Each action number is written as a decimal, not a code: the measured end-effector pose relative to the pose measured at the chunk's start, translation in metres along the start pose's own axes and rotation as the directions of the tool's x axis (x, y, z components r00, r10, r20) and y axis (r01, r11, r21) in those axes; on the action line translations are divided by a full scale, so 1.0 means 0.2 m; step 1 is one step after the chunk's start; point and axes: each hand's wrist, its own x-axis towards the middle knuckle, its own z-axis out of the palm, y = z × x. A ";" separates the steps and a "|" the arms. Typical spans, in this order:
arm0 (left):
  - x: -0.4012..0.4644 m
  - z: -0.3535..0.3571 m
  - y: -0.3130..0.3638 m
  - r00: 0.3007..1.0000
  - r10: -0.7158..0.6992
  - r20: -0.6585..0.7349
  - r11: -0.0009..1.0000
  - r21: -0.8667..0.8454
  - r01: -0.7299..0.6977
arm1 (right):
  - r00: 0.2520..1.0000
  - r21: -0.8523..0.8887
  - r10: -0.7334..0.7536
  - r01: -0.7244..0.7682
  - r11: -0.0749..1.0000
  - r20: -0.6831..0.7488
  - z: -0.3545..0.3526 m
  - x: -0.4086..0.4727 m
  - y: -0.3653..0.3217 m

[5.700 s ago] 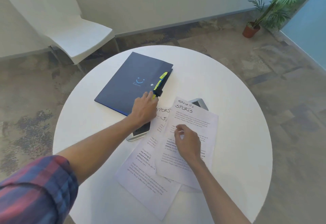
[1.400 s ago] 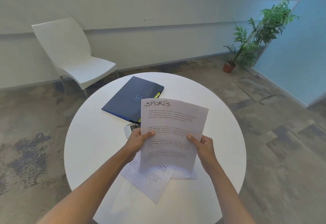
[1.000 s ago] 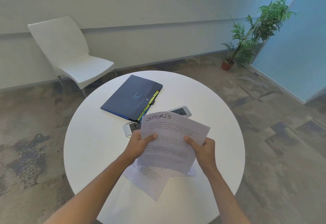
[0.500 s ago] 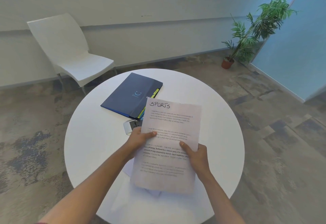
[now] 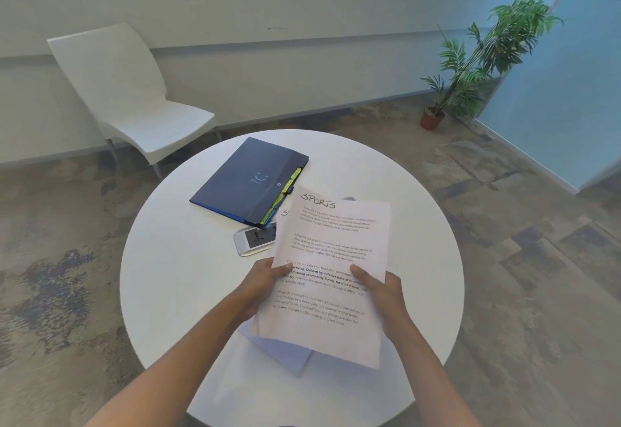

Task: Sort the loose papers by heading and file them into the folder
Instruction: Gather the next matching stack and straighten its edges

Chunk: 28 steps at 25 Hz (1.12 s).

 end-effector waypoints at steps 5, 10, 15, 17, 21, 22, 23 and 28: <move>0.07 0.00 -0.08 0.995 -0.039 -0.094 0.998 0.038 0.043 | 0.999 -0.091 0.006 -0.010 0.996 -0.046 -0.04 -0.02 0.08; 0.22 -0.13 -0.23 0.910 -0.043 -0.412 0.906 0.368 0.210 | 0.990 -0.090 0.006 -0.018 0.996 -0.139 -0.23 -0.03 0.09; 0.25 -0.19 -0.33 0.857 0.196 -0.477 0.436 0.825 0.359 | 0.974 -0.100 -0.024 0.002 0.995 -0.225 -0.39 -0.03 0.07; 0.26 -0.20 -0.34 0.858 0.227 -0.461 0.375 0.854 0.360 | 0.971 -0.099 -0.032 0.009 0.995 -0.236 -0.41 -0.04 0.07; 0.28 -0.23 -0.33 0.865 0.199 -0.460 0.453 0.826 0.335 | 0.973 -0.100 -0.034 0.012 0.995 -0.227 -0.42 -0.06 0.07; 0.28 -0.25 -0.32 0.870 0.161 -0.466 0.524 0.787 0.324 | 0.975 -0.098 -0.029 0.008 0.995 -0.221 -0.41 -0.06 0.08; 0.27 -0.26 -0.32 0.878 0.115 -0.465 0.592 0.742 0.315 | 0.976 -0.097 -0.023 0.002 0.995 -0.215 -0.41 -0.06 0.09; 0.24 -0.35 -0.31 0.968 0.061 -0.242 0.824 0.560 0.088 | 0.991 -0.076 0.019 -0.030 0.997 -0.131 -0.36 -0.08 0.08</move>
